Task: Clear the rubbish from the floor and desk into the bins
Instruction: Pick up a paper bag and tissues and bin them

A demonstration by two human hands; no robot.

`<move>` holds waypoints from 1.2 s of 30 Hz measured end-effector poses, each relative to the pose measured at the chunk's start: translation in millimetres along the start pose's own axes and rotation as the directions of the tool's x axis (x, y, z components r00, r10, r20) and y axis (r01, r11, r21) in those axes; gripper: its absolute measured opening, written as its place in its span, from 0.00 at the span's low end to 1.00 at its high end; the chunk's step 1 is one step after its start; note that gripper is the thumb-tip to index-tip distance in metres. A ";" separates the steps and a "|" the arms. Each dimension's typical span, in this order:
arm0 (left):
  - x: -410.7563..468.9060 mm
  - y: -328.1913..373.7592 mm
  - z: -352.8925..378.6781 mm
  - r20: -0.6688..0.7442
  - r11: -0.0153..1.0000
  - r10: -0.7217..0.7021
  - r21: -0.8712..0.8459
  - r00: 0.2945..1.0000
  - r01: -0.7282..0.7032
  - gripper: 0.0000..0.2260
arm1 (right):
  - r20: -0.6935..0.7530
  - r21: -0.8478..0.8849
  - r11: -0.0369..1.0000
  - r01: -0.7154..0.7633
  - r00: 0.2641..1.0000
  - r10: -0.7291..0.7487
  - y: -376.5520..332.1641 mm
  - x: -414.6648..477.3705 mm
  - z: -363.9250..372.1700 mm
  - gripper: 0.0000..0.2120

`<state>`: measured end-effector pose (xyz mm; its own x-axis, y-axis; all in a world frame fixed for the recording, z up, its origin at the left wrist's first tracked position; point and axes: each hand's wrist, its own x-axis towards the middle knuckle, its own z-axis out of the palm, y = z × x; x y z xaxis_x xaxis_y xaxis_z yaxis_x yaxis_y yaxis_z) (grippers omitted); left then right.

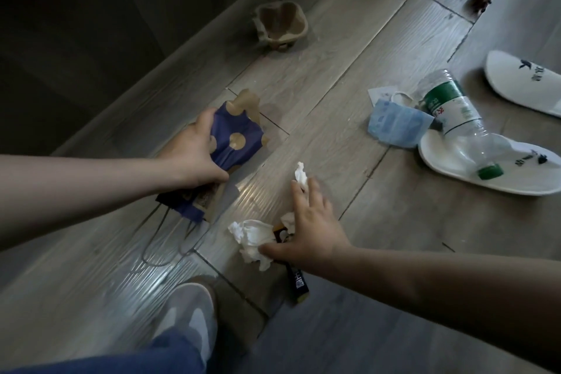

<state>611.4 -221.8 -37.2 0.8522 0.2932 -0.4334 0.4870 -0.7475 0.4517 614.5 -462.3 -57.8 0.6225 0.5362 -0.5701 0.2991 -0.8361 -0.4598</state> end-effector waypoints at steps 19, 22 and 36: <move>-9.6 -0.1 -4.2 0.024 0.999 0.010 -0.040 1.000 -0.009 0.48 | -0.242 -0.057 0.996 0.063 0.967 -0.075 2.0 5.4 48.7 0.39; -12.8 0.5 -3.6 0.021 1.000 0.006 -0.027 1.000 -0.006 0.48 | -0.269 0.027 0.996 0.086 0.960 -0.075 4.6 5.9 50.5 0.33; -17.3 23.3 -8.9 0.057 0.991 0.006 -0.131 0.998 0.002 0.48 | -0.296 0.444 0.892 0.083 0.953 0.059 12.3 10.2 -17.3 0.08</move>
<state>609.7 -239.0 -12.2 0.8426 0.2547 -0.4745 0.5094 -0.6626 0.5490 637.1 -469.1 -57.6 0.8254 0.4275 -0.3687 -0.0024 -0.6505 -0.7595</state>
